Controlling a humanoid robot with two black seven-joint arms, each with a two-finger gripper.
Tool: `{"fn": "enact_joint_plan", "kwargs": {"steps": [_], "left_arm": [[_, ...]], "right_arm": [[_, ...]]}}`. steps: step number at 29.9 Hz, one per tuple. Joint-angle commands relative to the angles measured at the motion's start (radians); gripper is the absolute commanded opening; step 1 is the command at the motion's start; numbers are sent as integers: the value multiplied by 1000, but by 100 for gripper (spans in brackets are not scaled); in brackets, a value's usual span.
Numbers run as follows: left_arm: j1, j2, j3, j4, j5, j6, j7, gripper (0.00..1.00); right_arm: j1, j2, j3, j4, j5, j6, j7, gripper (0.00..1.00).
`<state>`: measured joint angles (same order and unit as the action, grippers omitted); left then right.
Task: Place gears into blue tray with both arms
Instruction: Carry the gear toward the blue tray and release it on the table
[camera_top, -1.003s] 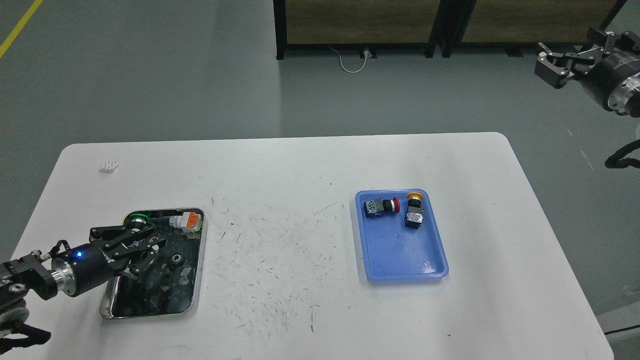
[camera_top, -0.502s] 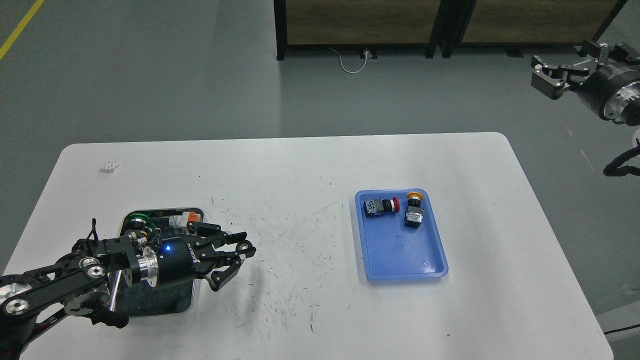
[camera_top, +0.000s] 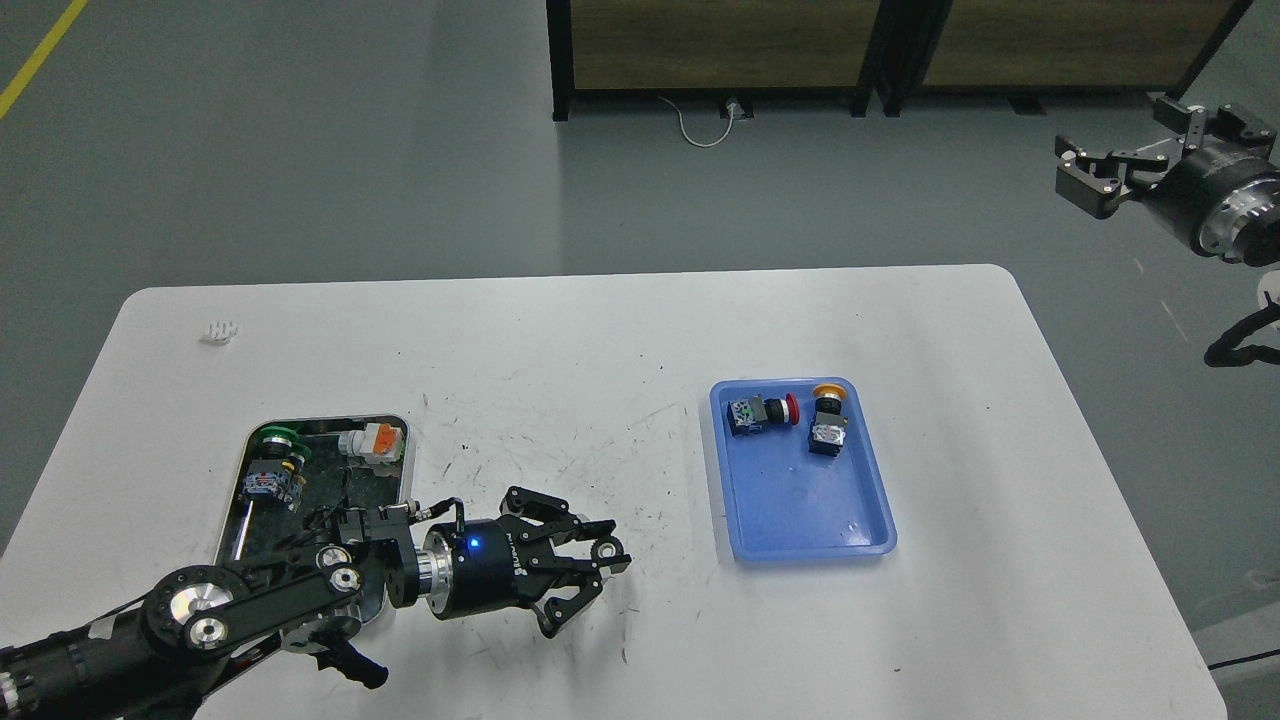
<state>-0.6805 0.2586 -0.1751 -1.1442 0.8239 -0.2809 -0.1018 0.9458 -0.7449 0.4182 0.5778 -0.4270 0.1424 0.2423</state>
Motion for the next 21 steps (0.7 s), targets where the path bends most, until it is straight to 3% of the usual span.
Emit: {"fn": "enact_joint_plan", "kwargs": {"steps": [1, 12, 21], "left_arm": [[-22, -56, 43, 32, 1, 9, 8, 19], [-33, -186, 101, 182, 1, 34, 10, 20], [-33, -220, 117, 227, 1, 48, 8, 21]], "right_arm": [[-1, 7, -12, -1, -3, -1, 0, 100], [-4, 15, -15, -3, -3, -1, 0, 100], [-5, 15, -15, -3, -3, -1, 0, 100]]}}
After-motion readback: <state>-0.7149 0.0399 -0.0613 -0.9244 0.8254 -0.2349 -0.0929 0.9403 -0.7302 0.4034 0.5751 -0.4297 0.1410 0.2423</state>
